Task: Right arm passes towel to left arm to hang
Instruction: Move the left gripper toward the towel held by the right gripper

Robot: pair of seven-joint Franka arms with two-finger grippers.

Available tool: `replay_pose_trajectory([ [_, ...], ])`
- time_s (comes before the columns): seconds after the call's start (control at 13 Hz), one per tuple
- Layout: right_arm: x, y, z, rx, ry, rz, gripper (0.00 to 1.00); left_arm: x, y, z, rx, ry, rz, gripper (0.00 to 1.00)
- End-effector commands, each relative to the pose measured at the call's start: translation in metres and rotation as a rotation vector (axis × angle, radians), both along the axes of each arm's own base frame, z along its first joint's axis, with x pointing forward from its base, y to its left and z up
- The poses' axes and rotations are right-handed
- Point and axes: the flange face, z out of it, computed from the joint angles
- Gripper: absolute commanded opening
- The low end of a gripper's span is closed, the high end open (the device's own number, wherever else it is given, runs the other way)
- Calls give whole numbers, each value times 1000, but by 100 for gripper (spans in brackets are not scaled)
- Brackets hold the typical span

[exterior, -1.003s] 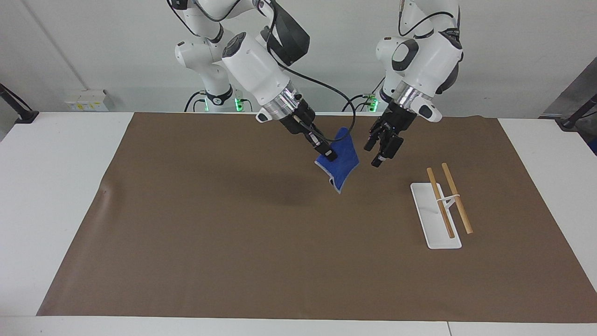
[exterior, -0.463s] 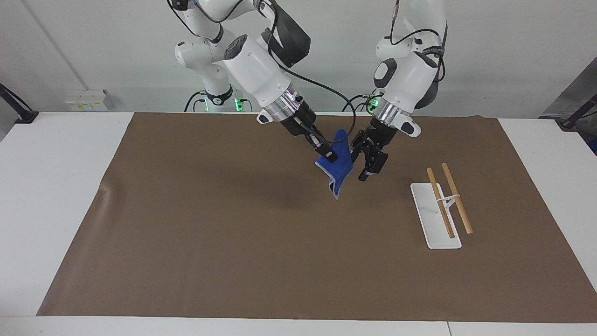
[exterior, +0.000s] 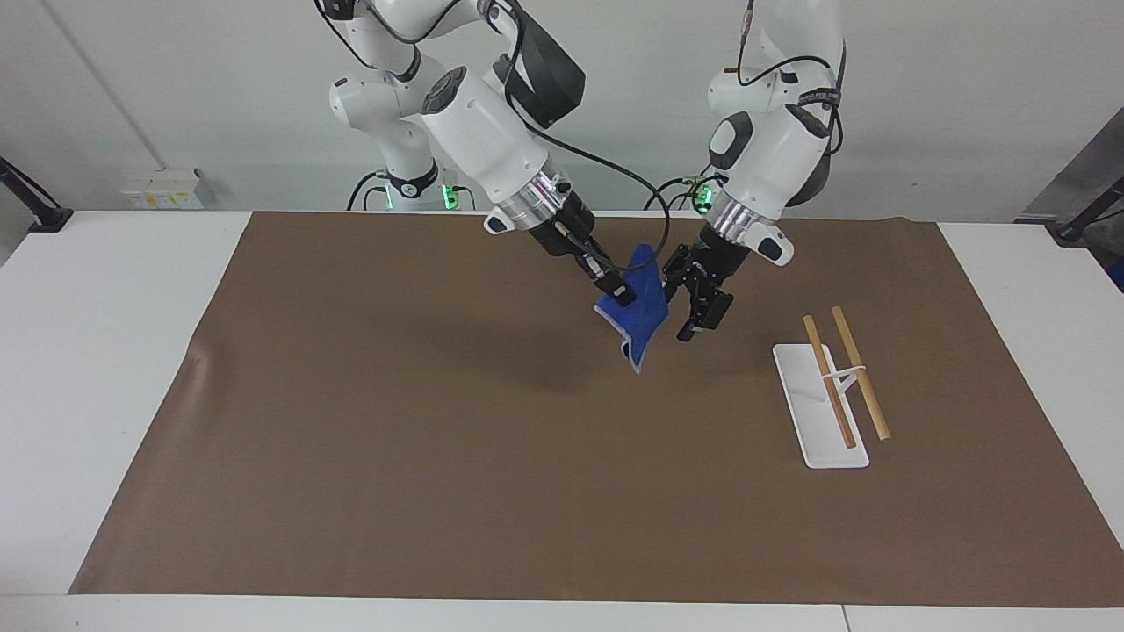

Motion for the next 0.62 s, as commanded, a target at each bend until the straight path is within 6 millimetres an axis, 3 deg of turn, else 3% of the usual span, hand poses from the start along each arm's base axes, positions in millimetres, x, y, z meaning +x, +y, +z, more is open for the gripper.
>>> replay_pose_trajectory([
  [0.0,1,3,0,22,22,-14,0,-8,17,-1,-8,66,7,100],
  [0.31,0,3,-1,21,24,-13,0,-10,17,0,-4,108,-17,100],
  [0.54,0,3,-2,18,26,-9,0,-14,4,3,-18,115,4,100],
])
